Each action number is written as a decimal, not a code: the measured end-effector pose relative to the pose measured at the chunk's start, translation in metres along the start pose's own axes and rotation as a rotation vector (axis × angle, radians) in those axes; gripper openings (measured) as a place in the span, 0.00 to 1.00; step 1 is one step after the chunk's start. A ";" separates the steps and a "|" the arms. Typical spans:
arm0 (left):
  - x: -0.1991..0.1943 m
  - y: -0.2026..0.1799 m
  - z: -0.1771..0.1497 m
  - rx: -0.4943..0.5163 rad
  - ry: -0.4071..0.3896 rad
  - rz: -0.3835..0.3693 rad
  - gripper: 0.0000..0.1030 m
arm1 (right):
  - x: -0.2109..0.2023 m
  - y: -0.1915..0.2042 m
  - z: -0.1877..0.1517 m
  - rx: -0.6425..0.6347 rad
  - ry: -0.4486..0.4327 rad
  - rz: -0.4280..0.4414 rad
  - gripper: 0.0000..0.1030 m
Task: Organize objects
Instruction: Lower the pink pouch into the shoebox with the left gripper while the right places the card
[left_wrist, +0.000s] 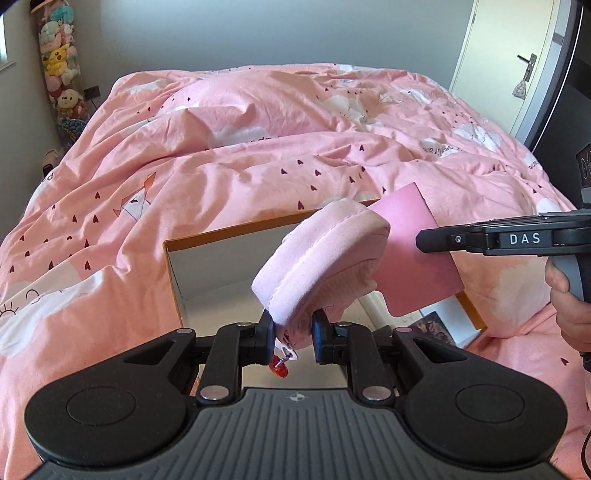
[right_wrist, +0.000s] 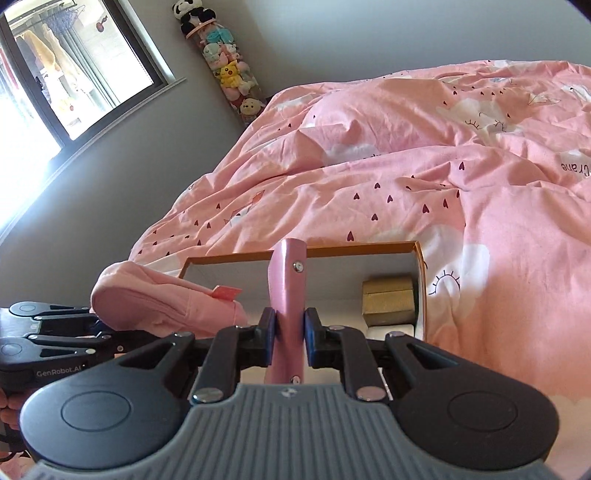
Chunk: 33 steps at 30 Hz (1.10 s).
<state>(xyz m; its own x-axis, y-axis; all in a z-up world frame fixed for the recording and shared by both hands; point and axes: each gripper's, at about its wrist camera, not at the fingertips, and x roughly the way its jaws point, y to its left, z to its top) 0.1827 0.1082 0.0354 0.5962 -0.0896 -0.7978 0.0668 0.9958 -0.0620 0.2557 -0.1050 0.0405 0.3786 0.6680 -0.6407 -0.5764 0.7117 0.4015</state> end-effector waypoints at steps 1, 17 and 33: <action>0.006 0.002 0.001 0.000 0.015 0.003 0.21 | 0.012 -0.003 0.002 0.010 0.014 0.000 0.17; 0.070 0.026 0.014 0.033 0.170 -0.009 0.21 | 0.142 -0.034 -0.012 0.089 0.277 -0.022 0.18; 0.098 0.013 0.041 0.064 0.326 -0.151 0.22 | 0.115 -0.008 -0.006 -0.234 0.221 -0.245 0.23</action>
<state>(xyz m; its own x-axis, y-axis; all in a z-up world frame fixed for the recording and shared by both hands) 0.2748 0.1116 -0.0193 0.2904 -0.2154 -0.9323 0.1911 0.9678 -0.1641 0.2989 -0.0352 -0.0401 0.3747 0.4037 -0.8347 -0.6476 0.7582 0.0760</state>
